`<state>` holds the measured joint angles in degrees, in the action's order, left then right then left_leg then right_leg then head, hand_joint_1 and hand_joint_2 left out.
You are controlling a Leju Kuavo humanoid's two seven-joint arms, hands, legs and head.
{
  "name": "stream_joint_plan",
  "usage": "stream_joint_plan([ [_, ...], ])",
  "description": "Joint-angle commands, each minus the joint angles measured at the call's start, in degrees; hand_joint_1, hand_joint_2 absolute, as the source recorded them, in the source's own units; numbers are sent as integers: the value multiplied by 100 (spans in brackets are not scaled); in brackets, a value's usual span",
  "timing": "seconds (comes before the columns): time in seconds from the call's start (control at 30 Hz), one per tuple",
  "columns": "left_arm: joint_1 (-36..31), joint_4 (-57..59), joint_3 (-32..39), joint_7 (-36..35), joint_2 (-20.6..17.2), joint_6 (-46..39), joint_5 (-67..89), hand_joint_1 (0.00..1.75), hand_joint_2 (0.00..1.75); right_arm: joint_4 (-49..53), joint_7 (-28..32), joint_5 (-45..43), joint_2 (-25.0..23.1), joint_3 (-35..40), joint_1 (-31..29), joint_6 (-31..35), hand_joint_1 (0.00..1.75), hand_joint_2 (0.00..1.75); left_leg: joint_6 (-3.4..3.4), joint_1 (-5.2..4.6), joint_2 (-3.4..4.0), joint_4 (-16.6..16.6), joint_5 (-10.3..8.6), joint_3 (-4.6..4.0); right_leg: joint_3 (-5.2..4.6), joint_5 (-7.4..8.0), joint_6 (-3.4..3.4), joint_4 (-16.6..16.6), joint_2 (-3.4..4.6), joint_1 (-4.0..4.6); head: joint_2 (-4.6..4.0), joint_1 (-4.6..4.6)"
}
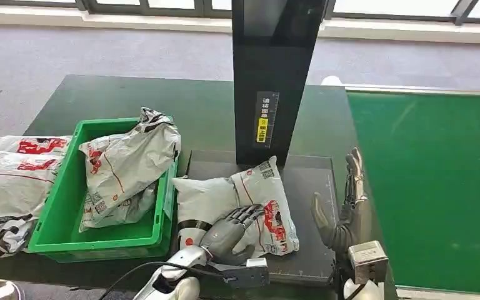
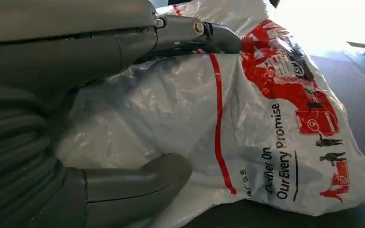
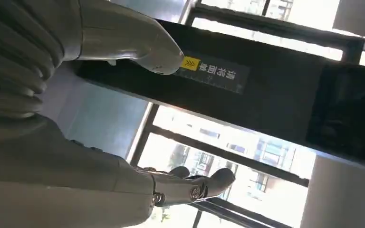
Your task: Moved the parcel from conveyor to table for the left to box.
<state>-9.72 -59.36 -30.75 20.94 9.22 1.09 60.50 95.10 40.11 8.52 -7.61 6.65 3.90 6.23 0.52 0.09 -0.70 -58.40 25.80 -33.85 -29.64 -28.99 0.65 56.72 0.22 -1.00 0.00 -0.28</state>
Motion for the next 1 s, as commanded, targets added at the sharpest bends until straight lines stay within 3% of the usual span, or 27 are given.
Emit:
stream_joint_plan([
  [0.03, -546, 1100, -95, 26, -231, 67, -87, 0, 175, -392, -11, -72, 66, -292, -323, 172, 0, 175, 3, 0, 7, 23, -13, 16, 15, 14, -8, -23, -1, 2, -2, 0],
  [0.07, -595, 1047, -66, 67, -235, -40, -92, 2, 175, -435, -11, -100, 71, -291, -361, 214, 0, 175, 2, 0, 11, 13, -8, 12, 10, 10, -5, -12, 6, 1, -2, 0],
  [0.1, -618, 914, 34, 171, -214, -250, -170, 175, 175, -471, -11, -137, 81, -302, -378, 247, 0, 175, 3, 2, 20, 23, -14, 17, 13, 19, -8, -23, 10, 3, -2, 0],
  [0.2, -588, 660, 160, 255, -222, -460, -256, 175, 175, -474, -11, -204, 86, -338, -374, 271, 0, 175, 3, 0, 14, 20, -17, 17, 14, 18, -8, -17, 5, 2, -2, 0],
  [0.3, -262, -469, 760, 222, -168, -1554, -489, 175, 175, -252, -11, -138, 3, -423, -178, 345, 0, 175, 4, 2, 10, 8, -11, 13, 12, 11, -5, -7, 3, 3, 0, 0],
  [0.53, 115, -1673, 1262, 681, -80, -2541, -1099, 175, 175, -130, -11, -64, -147, -608, -84, 278, 0, 175, 5, 1, 5, 5, -8, 9, 15, 12, -6, -2, 3, 2, -2, 0],
  [1.0, 628, -2534, 1447, 1253, -116, -3151, -1813, 175, 175, -4, -11, -114, -199, -644, 8, 194, 0, 175, 5, 2, 9, 10, -8, 5, 11, 9, -10, -7, 4, 3, 0, 0],
])
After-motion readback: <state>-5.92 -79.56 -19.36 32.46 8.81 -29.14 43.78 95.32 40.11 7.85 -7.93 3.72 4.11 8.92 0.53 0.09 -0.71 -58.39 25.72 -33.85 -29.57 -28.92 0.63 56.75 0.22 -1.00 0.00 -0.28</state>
